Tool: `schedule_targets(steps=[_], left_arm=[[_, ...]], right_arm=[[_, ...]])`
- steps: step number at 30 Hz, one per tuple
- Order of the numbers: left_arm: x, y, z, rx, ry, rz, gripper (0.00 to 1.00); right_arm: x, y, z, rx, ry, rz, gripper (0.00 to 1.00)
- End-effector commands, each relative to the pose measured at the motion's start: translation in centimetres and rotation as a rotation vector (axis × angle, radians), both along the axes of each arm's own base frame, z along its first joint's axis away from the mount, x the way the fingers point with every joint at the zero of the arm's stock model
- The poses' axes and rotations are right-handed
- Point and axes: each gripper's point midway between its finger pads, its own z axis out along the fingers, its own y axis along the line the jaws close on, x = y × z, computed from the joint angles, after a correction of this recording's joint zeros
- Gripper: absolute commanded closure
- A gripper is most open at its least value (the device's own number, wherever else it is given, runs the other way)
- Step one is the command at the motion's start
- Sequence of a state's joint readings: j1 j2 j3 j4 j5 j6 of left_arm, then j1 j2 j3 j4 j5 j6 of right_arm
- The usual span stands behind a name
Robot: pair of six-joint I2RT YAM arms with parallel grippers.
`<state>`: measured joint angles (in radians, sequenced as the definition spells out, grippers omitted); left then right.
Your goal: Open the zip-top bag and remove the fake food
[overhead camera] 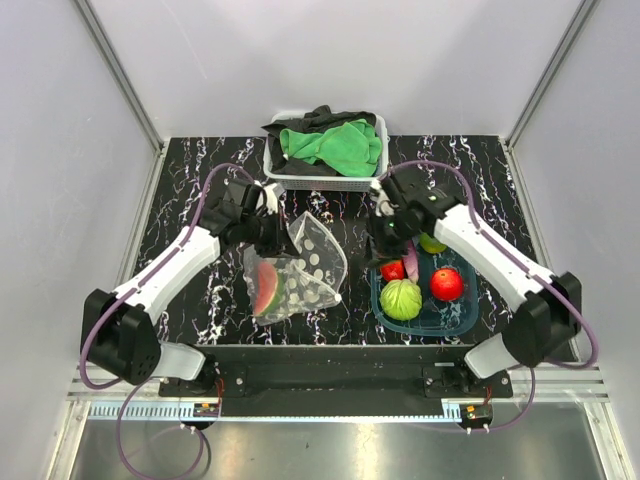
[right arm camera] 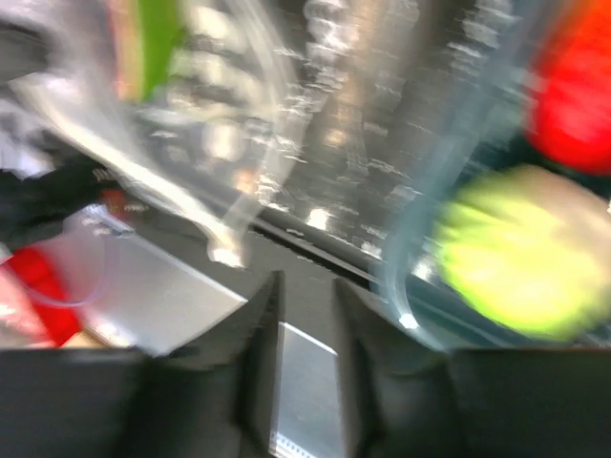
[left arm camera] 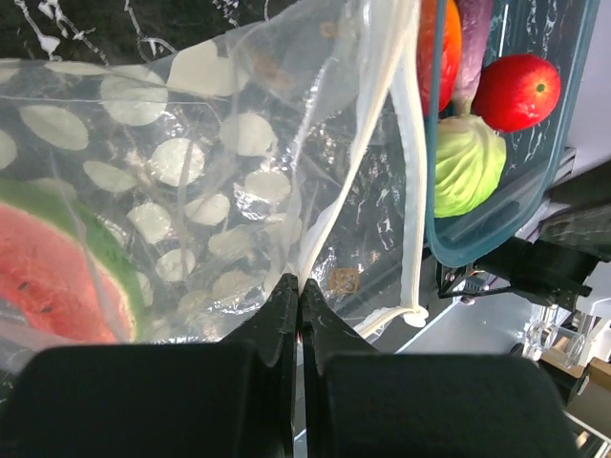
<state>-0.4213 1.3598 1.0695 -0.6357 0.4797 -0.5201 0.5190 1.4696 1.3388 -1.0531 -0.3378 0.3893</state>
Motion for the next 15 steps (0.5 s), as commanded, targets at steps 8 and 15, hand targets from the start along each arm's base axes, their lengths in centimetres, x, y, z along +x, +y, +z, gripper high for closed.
schedule_targets(steps=[8, 15], left_arm=[[1.0, -2.3, 3.9, -0.096, -0.075, -0.015, 1.0], [1.0, -2.9, 5.1, -0.12, -0.091, -0.019, 1.0]], right_arm=[[3.6, 13.4, 0.8, 0.359, 0.039, 0.066, 0.81], [5.4, 15.2, -3.8, 0.369, 0.107, 0.015, 0.81]])
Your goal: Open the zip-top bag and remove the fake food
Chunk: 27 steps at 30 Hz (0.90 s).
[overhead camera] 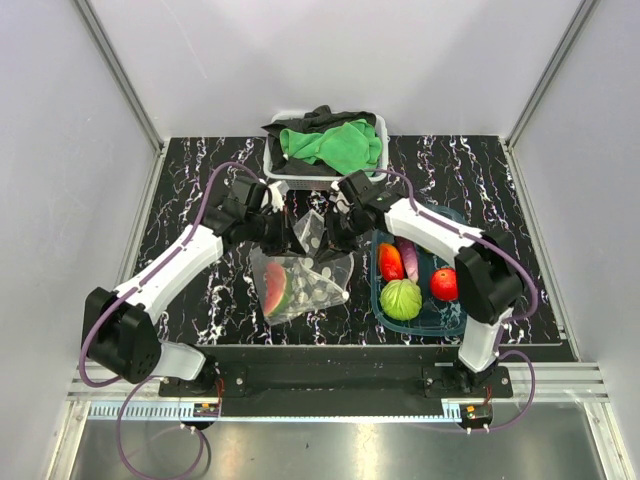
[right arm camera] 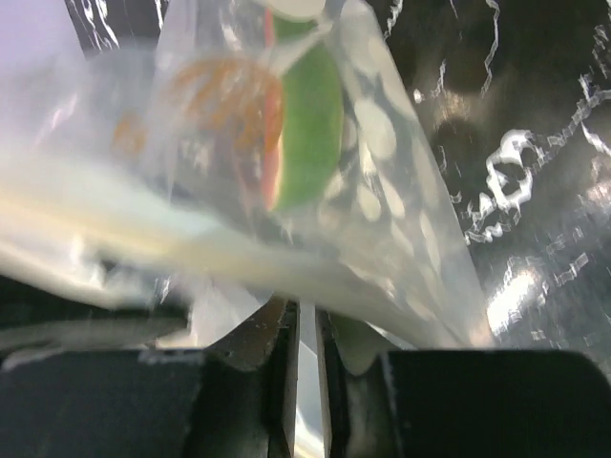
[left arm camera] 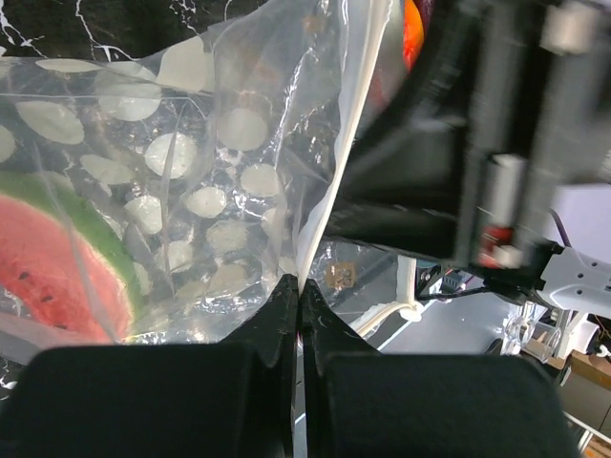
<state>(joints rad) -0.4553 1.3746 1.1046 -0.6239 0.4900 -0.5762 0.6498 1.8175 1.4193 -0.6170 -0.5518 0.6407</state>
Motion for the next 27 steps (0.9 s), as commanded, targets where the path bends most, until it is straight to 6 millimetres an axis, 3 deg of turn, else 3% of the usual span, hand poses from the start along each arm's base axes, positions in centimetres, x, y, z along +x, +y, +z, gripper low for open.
schedule_targets(steps=[1, 8, 13, 19, 27], left_arm=[[1.0, -1.5, 4.1, -0.086, -0.102, -0.021, 1.0], [0.7, -4.3, 4.6, -0.125, -0.074, -0.045, 1.0], [1.1, -5.3, 4.9, -0.128, -0.089, -0.048, 1.0], [1.9, -6.1, 4.5, -0.129, -0.067, -0.045, 1.0], [2.3, -7.3, 3.5, -0.137, -0.04, -0.055, 1.0]], right_arm=[[1.4, 2.3, -0.9, 0.092, 0.012, -0.02, 0.81], [1.3, 3.3, -2.0, 0.137, 0.042, -0.015, 0.75], [-0.1, 3.1, -2.8, 0.153, 0.059, 0.003, 0.7], [-2.7, 2.9, -4.3, 0.154, 0.077, 0.058, 0.54], [-5.0, 5.5, -4.7, 0.211, 0.058, 0.172, 0.32]])
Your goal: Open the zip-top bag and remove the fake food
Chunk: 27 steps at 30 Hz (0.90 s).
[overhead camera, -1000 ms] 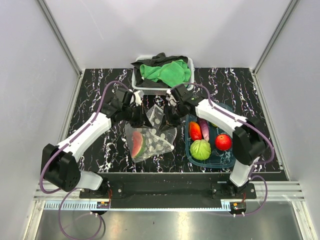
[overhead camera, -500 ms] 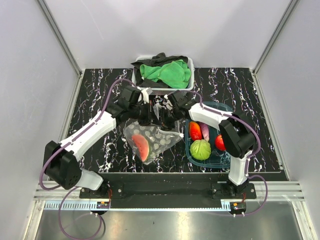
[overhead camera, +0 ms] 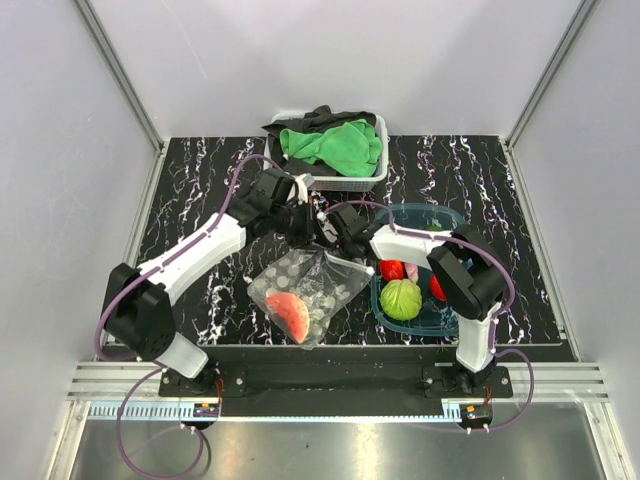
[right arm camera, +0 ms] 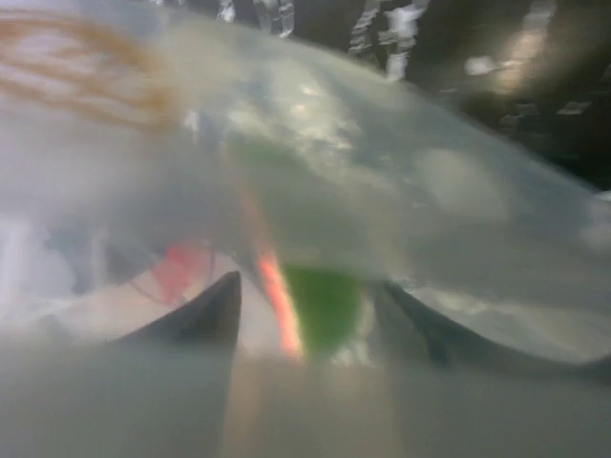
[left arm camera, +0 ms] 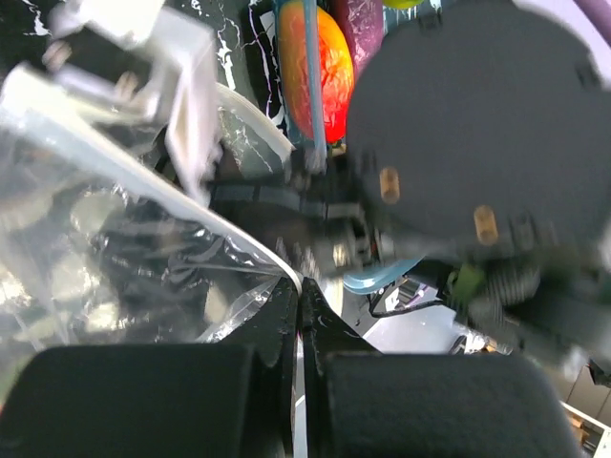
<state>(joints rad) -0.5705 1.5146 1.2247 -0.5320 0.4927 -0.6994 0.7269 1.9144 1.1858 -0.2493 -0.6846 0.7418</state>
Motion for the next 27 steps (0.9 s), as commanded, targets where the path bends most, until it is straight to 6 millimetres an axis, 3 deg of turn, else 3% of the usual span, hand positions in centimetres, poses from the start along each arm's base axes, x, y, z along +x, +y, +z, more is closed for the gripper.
schedule_targets(steps=[1, 7, 11, 15, 22, 27], left_arm=[[1.2, -1.5, 2.0, -0.064, -0.062, -0.021, 1.0], [2.0, -1.3, 1.1, -0.024, -0.071, -0.017, 1.0], [2.7, -1.4, 0.9, -0.01, -0.071, -0.012, 1.0], [2.4, -1.5, 0.1, -0.007, -0.039, -0.013, 1.0], [0.9, -0.5, -1.2, 0.002, -0.022, 0.021, 1.0], [-0.4, 0.7, -3.1, 0.036, 0.001, 0.035, 1.0]], right_arm=[[-1.1, 2.6, 1.9, 0.126, -0.058, 0.099, 0.31], [-4.6, 2.6, 0.7, 0.14, -0.007, 0.191, 0.27], [-6.4, 1.4, -0.9, 0.108, 0.021, 0.218, 0.24], [-6.5, 1.5, -2.6, 0.083, 0.061, 0.216, 0.26], [-5.5, 3.9, -0.9, 0.183, 0.049, 0.156, 0.28], [-5.7, 5.3, -1.4, 0.238, 0.101, 0.107, 0.25]])
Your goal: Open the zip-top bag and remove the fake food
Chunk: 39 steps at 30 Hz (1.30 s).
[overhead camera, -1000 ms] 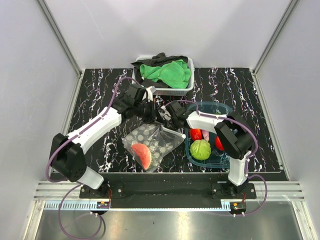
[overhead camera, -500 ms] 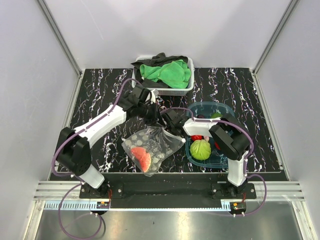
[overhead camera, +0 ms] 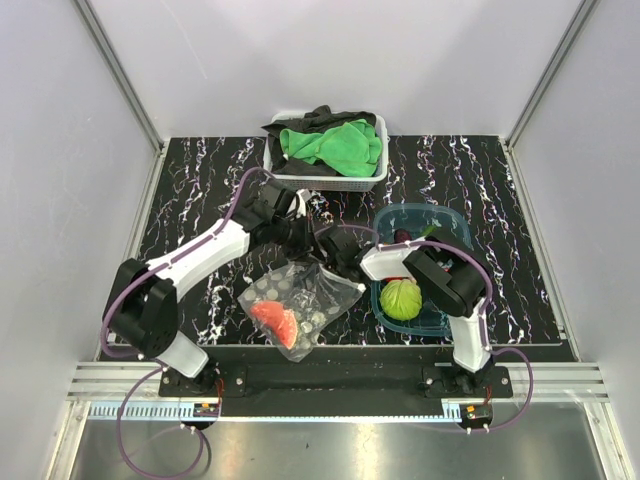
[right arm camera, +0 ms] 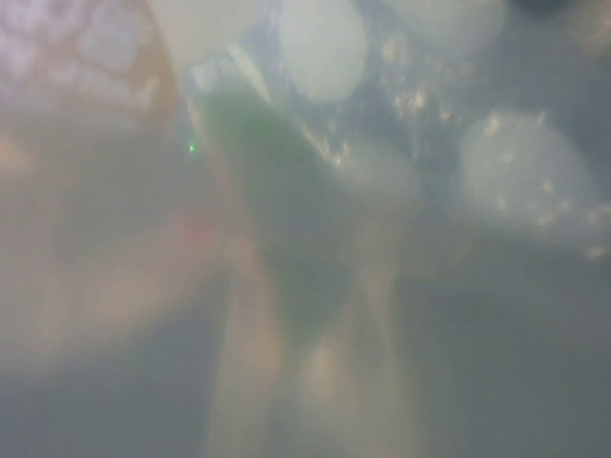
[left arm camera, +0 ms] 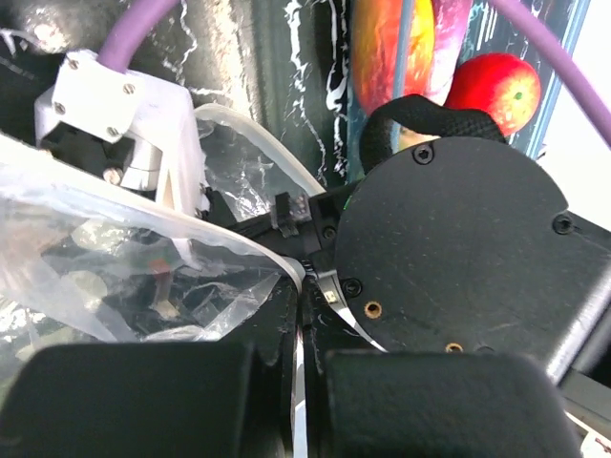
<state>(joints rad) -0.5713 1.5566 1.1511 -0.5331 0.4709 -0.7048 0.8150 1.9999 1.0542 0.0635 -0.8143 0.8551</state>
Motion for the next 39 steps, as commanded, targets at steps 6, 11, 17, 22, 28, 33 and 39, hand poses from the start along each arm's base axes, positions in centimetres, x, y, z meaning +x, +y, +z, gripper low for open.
schedule_targets(steps=[6, 11, 17, 22, 28, 33, 39], left_arm=[[-0.4, 0.9, -0.1, -0.002, -0.099, 0.015, 1.0], [-0.9, 1.6, -1.3, 0.03, -0.091, 0.008, 1.0], [-1.3, 1.9, -1.1, 0.029, -0.101, 0.006, 1.0], [-1.4, 2.2, -0.2, 0.029, -0.126, 0.005, 1.0], [-1.9, 3.4, 0.8, 0.062, -0.182, -0.004, 1.0], [-0.9, 3.5, 3.1, 0.061, -0.278, -0.026, 1.0], [1.8, 1.6, 5.8, 0.034, -0.324, -0.046, 1.0]], right_arm=[[-3.2, 4.4, 0.0, 0.121, 0.029, 0.035, 0.34], [-4.7, 4.8, -1.8, 0.102, 0.051, 0.058, 0.41], [-4.7, 4.8, -1.7, 0.095, 0.04, 0.05, 0.73], [-3.5, 4.6, -0.4, 0.088, -0.007, 0.019, 1.0], [0.6, 1.8, 1.8, 0.081, -0.077, -0.063, 1.0], [4.3, -1.3, 3.9, 0.017, -0.185, -0.099, 1.0], [3.4, -1.9, 4.3, -0.017, -0.186, -0.013, 0.95]])
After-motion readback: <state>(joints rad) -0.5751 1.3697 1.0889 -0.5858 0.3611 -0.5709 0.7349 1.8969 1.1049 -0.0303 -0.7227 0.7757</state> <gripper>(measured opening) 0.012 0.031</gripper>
